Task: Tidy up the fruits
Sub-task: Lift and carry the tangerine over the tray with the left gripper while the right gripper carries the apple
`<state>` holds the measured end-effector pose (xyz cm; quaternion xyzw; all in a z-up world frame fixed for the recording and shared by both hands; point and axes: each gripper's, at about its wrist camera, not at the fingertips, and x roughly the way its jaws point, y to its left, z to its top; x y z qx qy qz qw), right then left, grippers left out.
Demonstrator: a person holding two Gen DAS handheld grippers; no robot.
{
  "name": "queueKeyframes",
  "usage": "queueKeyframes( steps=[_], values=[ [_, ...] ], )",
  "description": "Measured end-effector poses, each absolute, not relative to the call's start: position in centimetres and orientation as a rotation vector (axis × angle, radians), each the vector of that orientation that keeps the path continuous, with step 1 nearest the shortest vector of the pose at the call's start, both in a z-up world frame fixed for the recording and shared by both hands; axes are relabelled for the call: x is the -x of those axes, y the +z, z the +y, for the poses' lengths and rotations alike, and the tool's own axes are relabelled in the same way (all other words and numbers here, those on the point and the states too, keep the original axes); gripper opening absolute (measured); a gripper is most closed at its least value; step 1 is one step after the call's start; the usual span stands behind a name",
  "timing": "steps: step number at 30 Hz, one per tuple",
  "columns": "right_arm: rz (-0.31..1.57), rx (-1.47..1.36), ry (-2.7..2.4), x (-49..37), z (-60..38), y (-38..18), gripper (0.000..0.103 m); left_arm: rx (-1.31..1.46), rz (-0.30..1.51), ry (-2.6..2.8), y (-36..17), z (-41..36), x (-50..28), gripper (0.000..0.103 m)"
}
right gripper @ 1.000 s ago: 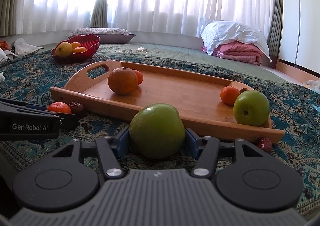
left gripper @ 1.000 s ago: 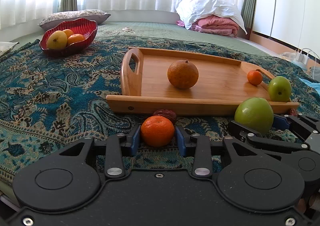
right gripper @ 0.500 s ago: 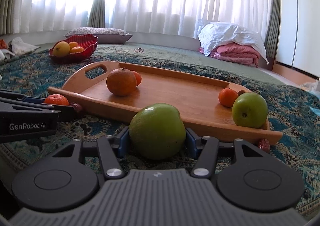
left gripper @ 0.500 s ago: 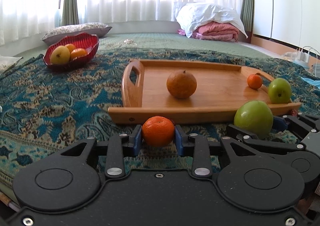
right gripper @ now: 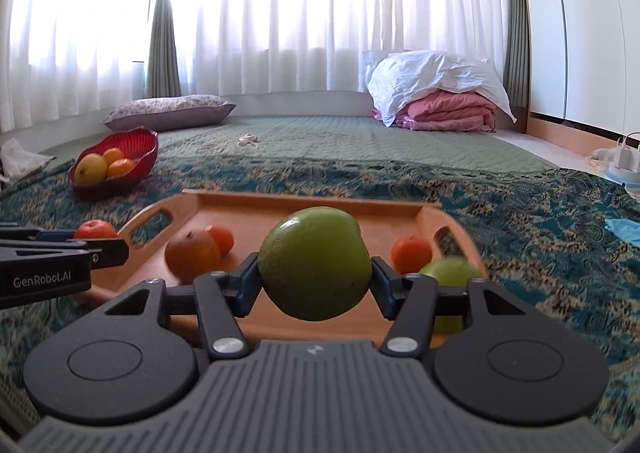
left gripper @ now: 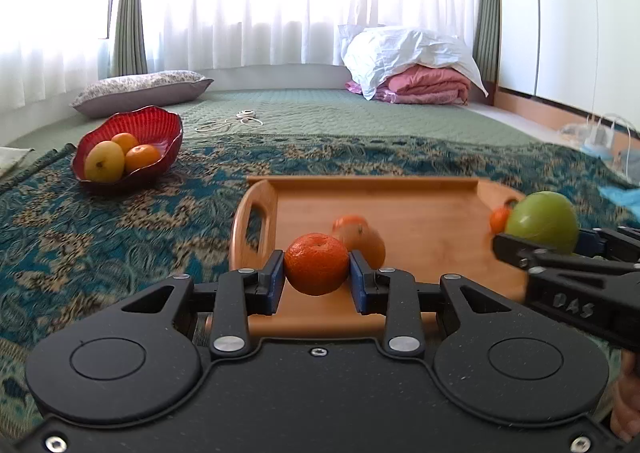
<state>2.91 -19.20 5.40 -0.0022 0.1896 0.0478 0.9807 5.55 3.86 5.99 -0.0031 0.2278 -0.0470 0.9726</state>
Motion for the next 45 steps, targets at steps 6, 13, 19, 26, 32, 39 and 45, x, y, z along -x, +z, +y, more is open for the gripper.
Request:
queueKeyframes(
  steps=[6,13,19,26,32,39,45],
  values=[
    [0.394,-0.013,0.099,-6.4,-21.9,8.5,0.06,0.008,0.47,-0.119,8.2,3.9,-9.5,0.031],
    [0.533,-0.058,0.122,-12.4,-25.3,10.8,0.06,0.03,0.557,-0.15,10.2,3.7,-15.3,0.031],
    [0.694,-0.128,0.105,-17.4,-27.2,10.0,0.06,0.065,0.678,-0.187,9.8,3.1,-20.5,0.031],
    [0.788,-0.167,0.102,-20.8,-27.8,7.8,0.06,0.117,0.823,-0.192,7.4,2.5,-25.3,0.031],
    [0.825,-0.201,0.083,-22.1,-27.9,6.0,0.06,0.091,0.853,-0.188,6.4,1.8,-26.9,0.031],
    [0.857,-0.156,0.068,-23.4,-27.6,5.2,0.06,0.079,0.878,-0.176,5.7,1.4,-28.3,0.031],
    [0.883,-0.135,0.059,-24.1,-27.5,4.5,0.06,0.074,0.894,-0.167,5.0,1.3,-28.8,0.031]
  ],
)
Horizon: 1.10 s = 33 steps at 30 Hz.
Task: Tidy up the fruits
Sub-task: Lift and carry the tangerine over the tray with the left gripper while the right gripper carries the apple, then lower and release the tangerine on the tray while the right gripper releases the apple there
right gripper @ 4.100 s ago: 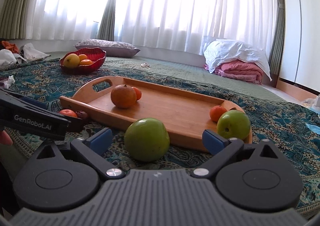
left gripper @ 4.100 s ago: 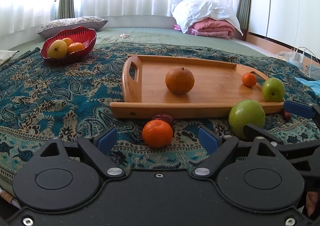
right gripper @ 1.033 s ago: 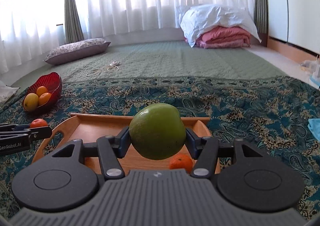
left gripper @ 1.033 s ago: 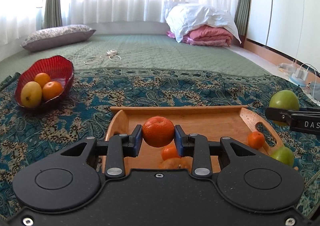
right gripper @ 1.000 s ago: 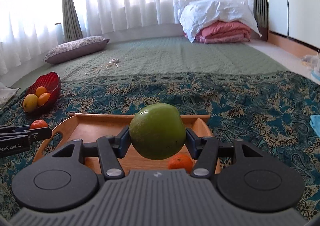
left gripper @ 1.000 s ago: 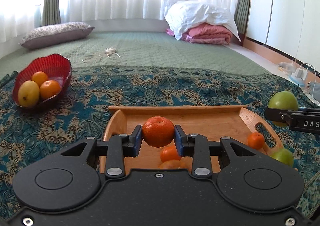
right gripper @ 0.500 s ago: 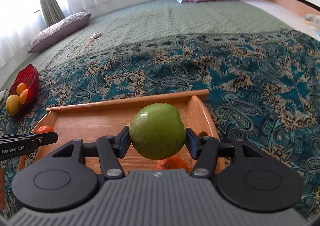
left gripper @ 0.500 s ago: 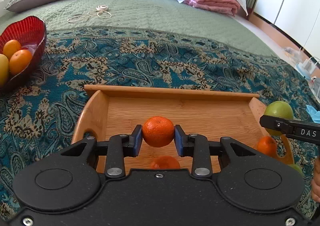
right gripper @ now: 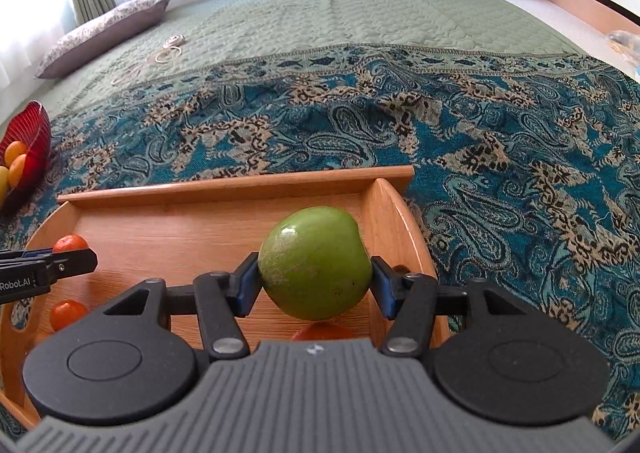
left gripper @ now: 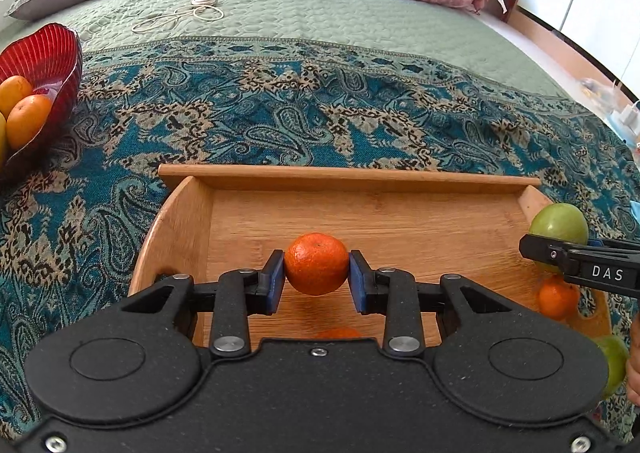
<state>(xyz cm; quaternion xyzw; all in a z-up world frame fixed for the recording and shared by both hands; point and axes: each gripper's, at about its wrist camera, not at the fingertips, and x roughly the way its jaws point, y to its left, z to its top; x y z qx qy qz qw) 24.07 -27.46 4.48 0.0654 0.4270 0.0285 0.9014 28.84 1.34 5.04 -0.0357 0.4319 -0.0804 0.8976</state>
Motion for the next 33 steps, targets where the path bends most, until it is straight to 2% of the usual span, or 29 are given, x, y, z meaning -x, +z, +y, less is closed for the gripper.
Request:
queueKeyframes(
  steps=[33],
  values=[
    [0.951,-0.118,0.057,-24.71,-26.92,3.94,0.061,0.008,0.904,-0.175,4.01,0.59,-28.51,0.032]
  ],
)
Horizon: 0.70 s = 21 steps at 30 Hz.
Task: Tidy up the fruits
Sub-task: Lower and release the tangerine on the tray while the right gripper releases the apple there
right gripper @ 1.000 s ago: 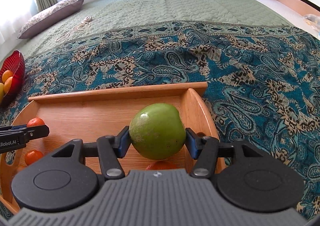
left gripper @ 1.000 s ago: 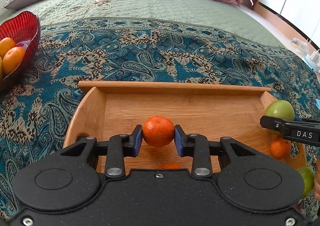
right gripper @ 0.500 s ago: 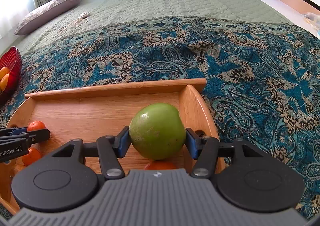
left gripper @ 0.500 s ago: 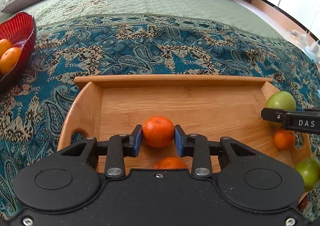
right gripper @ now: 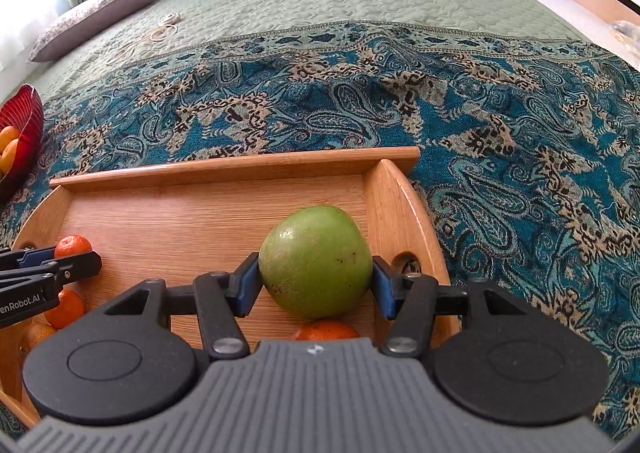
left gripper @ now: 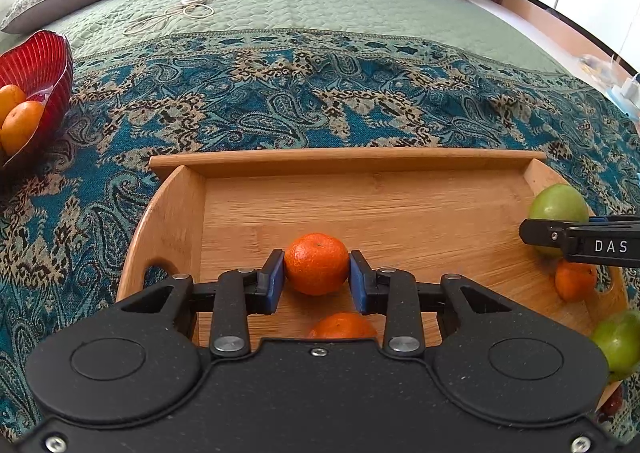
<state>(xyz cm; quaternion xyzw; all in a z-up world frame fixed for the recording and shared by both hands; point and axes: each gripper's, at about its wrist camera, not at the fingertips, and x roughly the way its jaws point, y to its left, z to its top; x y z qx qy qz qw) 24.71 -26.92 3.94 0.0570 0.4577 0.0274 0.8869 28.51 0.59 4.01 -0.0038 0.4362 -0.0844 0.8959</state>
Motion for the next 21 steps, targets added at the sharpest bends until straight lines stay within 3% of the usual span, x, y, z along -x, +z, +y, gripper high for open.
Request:
queueKeyframes(
  steps=[12,21],
  values=[
    [0.943,-0.1,0.045,-24.5,-26.8,4.2,0.065,0.013,0.903,-0.15,4.3,0.8,-28.1,0.032],
    [0.819,-0.044,0.101,-21.8,-27.0,7.1,0.071,0.008,0.799,-0.148,7.0,1.3,-25.4,0.052]
  ],
)
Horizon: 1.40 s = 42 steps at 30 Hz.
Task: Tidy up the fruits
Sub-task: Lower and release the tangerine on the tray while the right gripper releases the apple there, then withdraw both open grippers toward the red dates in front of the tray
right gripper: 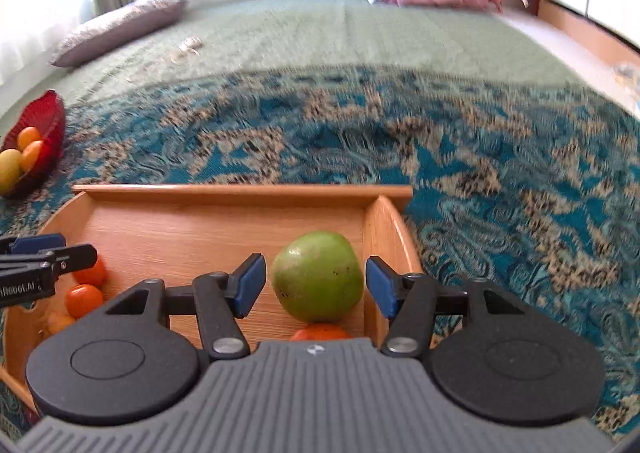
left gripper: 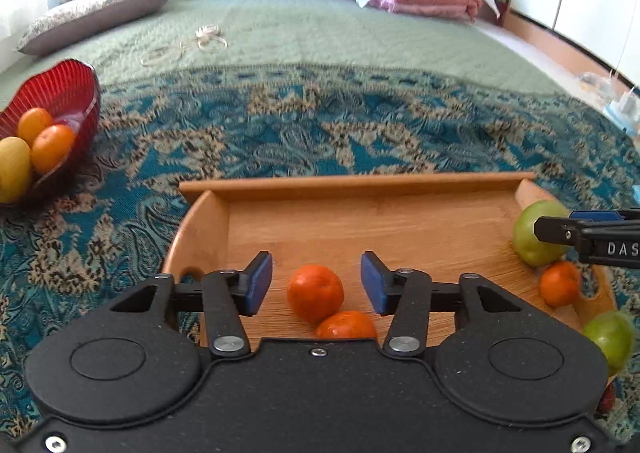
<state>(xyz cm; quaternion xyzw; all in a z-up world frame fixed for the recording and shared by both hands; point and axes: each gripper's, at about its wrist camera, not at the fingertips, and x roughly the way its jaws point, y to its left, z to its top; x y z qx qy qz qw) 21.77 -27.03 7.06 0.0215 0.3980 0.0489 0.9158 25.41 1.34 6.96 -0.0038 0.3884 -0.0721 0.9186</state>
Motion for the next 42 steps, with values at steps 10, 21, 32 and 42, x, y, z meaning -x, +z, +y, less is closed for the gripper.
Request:
queueKeyframes(
  steps=[10,21,32,42],
  values=[
    [0.624,0.031,0.184,-15.4,-26.4,9.7,0.089,-0.009,0.658,-0.163,9.7,1.5,-19.2,0.084],
    [0.482,0.129,0.205,-8.8,-25.3,10.1,0.102,0.009,0.579,-0.171,9.5,1.8,-11.8,0.093],
    [0.416,0.144,0.206,-3.8,-25.3,8.1,0.103,-0.006,0.553,-0.151,7.4,2.3,-6.5,0.099],
    [0.351,0.112,0.13,-0.1,-26.0,5.6,0.103,0.022,0.51,-0.09,4.3,3.7,-3.1,0.103]
  ],
)
